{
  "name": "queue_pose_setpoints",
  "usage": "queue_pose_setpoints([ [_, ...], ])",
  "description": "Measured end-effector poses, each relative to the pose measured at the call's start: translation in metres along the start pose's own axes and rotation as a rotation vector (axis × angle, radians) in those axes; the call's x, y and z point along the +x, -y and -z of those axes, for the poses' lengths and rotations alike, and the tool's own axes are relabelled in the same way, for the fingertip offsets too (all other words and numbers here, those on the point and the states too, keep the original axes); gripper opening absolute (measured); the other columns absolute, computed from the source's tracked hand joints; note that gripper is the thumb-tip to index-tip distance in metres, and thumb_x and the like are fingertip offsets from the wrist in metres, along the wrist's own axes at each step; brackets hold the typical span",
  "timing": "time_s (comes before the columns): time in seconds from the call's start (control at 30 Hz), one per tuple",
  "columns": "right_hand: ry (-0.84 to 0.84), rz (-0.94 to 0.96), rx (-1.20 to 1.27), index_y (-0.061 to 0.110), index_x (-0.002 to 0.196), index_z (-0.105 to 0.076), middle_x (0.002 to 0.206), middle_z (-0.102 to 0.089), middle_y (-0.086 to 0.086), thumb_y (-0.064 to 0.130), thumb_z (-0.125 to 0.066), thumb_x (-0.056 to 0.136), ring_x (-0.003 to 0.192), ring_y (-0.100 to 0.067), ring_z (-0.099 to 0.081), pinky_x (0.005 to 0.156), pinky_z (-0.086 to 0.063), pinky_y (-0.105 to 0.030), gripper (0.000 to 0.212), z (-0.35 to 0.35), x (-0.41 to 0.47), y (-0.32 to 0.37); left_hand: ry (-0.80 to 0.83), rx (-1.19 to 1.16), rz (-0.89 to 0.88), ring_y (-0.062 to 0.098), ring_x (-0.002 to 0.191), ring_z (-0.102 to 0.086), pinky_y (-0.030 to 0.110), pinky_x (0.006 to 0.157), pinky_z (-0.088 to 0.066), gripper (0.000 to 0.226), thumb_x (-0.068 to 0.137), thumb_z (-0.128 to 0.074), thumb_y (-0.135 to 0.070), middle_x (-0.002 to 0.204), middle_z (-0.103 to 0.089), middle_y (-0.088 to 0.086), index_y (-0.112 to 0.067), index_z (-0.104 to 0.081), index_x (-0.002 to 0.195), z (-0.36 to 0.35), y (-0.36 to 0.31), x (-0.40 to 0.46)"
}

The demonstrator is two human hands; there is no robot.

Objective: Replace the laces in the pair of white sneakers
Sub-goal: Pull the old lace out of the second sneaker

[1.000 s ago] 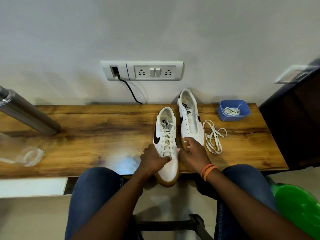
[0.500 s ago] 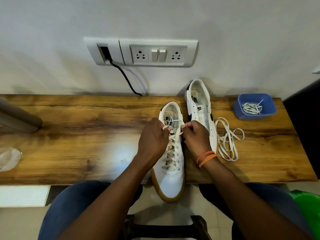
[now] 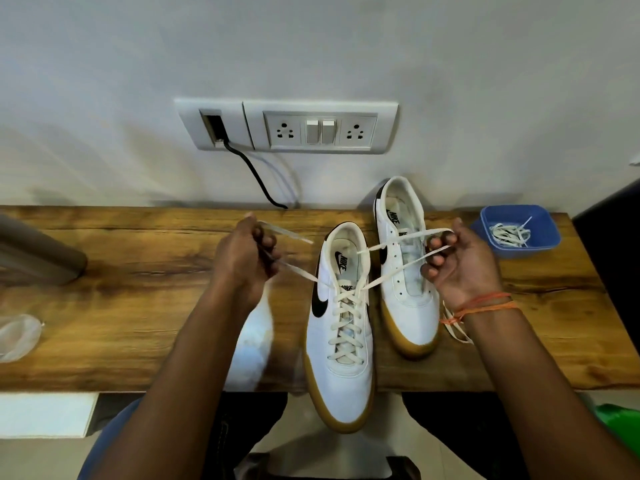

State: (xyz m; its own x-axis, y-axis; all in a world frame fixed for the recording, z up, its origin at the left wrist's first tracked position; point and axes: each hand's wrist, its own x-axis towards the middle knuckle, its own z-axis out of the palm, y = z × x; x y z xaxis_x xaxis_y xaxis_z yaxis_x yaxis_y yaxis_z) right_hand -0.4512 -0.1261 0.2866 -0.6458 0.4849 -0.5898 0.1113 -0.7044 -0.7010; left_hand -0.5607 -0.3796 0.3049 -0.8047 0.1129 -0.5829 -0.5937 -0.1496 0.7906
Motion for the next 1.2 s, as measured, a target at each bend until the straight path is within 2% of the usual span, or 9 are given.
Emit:
queue_pose_setpoints([
  [0.13,-0.054,0.126,-0.124,0.021,0.065,-0.044,0.051,-0.045,0.003,0.037,-0.046,0.100,0.039,-0.010,-0.033,0.043,-0.026,-0.019,0.039,0.003,0.004,0.003,-0.098,0.528,-0.234,0.015,0.053,-0.043,0.026,0.049,-0.031,0.027,0.102,-0.040,-0.022,0.066,-0.054,0.003,-0.012,-0.056,0.082,0.009,0.002,0.003],
  [0.27,-0.050,0.321,-0.723,0.012,0.073,-0.062,0.050,-0.050,0.001,0.027,-0.057,0.096,0.040,-0.010,-0.039,0.045,-0.032,-0.023,0.028,0.003,0.008,-0.011,-0.013,0.947,-0.256,0.021,0.078,-0.061,0.038,0.070,-0.054,0.019,0.099,-0.048,-0.023,0.094,-0.064,0.007,-0.008,-0.058,0.102,0.002,0.019,0.005],
  [0.33,0.037,0.389,-0.977,0.007,0.077,-0.066,0.056,-0.059,-0.001,0.025,-0.059,0.095,0.043,-0.008,-0.047,0.051,-0.037,-0.024,0.026,0.002,0.006,-0.023,0.033,1.074,-0.214,0.026,0.097,-0.060,0.042,0.085,-0.052,0.030,0.098,-0.051,-0.027,0.110,-0.060,0.009,-0.007,-0.053,0.120,-0.003,0.028,0.003],
  [0.43,0.187,0.560,-1.246,0.004,0.079,-0.068,0.064,-0.064,-0.003,0.020,-0.063,0.093,0.053,-0.010,-0.056,0.055,-0.040,-0.024,0.021,-0.001,0.001,-0.042,0.003,1.281,-0.463,0.035,0.115,-0.050,0.040,0.097,-0.039,0.038,0.093,-0.057,-0.024,0.125,-0.054,0.015,-0.010,-0.055,0.128,-0.009,0.038,0.003],
  [0.57,0.278,0.612,-1.450,0.019,0.067,-0.061,0.063,-0.060,0.001,0.022,-0.066,0.091,0.062,-0.015,-0.057,0.059,-0.040,-0.027,0.025,0.002,0.003,-0.044,0.209,1.188,-0.753,0.015,0.086,-0.052,0.032,0.075,-0.039,0.012,0.087,-0.066,-0.019,0.083,-0.051,-0.006,-0.022,-0.075,0.094,-0.014,0.039,-0.004],
  [0.77,0.071,0.406,-1.063,0.013,0.093,-0.064,0.074,-0.066,-0.006,0.024,-0.073,0.086,0.047,-0.018,-0.062,0.040,-0.049,-0.028,0.014,-0.005,-0.005,-0.041,0.367,1.346,-0.907,0.018,0.098,-0.052,0.035,0.086,-0.037,0.015,0.089,-0.066,-0.025,0.096,-0.067,0.003,-0.025,-0.079,0.098,-0.027,0.065,-0.013],
  [0.87,-0.022,0.596,-1.057,0.019,0.091,-0.067,0.086,-0.066,-0.003,0.027,-0.067,0.090,0.068,-0.025,-0.066,0.059,-0.056,-0.036,0.008,-0.007,0.004,-0.039,0.404,1.289,-0.835,0.013,0.094,-0.054,0.034,0.085,-0.045,0.015,0.089,-0.064,-0.019,0.093,-0.065,0.000,-0.023,-0.078,0.092,-0.031,0.071,-0.013],
  [1.0,-0.060,0.806,-1.171,0.017,0.089,-0.071,0.092,-0.064,-0.001,0.014,-0.062,0.092,0.084,-0.015,-0.060,0.073,-0.043,-0.015,0.010,-0.002,0.006,-0.035,0.366,1.174,-0.750,0.003,0.089,-0.047,0.021,0.078,-0.042,0.010,0.084,-0.068,-0.012,0.087,-0.059,-0.003,-0.017,-0.077,0.083,-0.035,0.070,-0.015],
  [1.2,0.425,0.745,-1.391,0.022,0.113,-0.073,0.091,-0.067,0.004,0.016,-0.058,0.096,0.086,-0.007,-0.060,0.074,-0.048,-0.025,0.023,-0.008,-0.008,-0.049,0.353,1.178,-0.715,0.004,0.093,-0.042,0.012,0.066,-0.032,0.009,0.079,-0.066,-0.007,0.076,-0.061,-0.001,-0.007,-0.073,0.073,-0.041,0.070,-0.020],
])
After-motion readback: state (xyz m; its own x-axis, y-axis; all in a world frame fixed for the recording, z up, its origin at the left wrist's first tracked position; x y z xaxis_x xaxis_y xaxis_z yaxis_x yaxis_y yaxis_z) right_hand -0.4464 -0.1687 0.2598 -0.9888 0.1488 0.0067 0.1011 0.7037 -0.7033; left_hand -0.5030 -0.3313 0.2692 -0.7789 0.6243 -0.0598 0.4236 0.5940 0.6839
